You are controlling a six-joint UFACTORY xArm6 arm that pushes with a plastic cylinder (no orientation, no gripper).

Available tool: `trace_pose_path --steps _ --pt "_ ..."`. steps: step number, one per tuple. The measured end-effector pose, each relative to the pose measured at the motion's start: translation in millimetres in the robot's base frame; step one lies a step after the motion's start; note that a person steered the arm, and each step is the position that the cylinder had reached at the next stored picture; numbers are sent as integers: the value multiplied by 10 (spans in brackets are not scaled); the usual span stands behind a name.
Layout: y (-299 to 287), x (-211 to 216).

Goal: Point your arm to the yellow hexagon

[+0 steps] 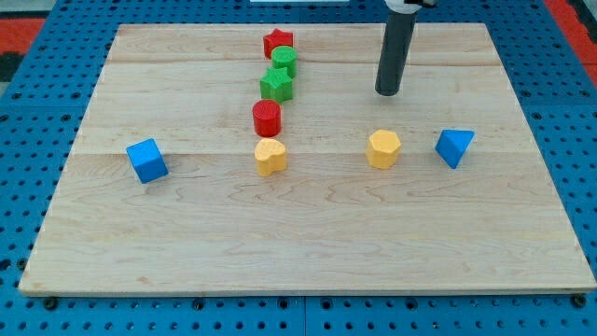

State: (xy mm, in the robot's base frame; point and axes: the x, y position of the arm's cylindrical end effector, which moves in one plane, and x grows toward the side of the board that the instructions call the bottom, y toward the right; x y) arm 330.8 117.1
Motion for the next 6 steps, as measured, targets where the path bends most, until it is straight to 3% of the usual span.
trace_pose_path --steps 4,6 --pt "49 -18" --pt "47 508"
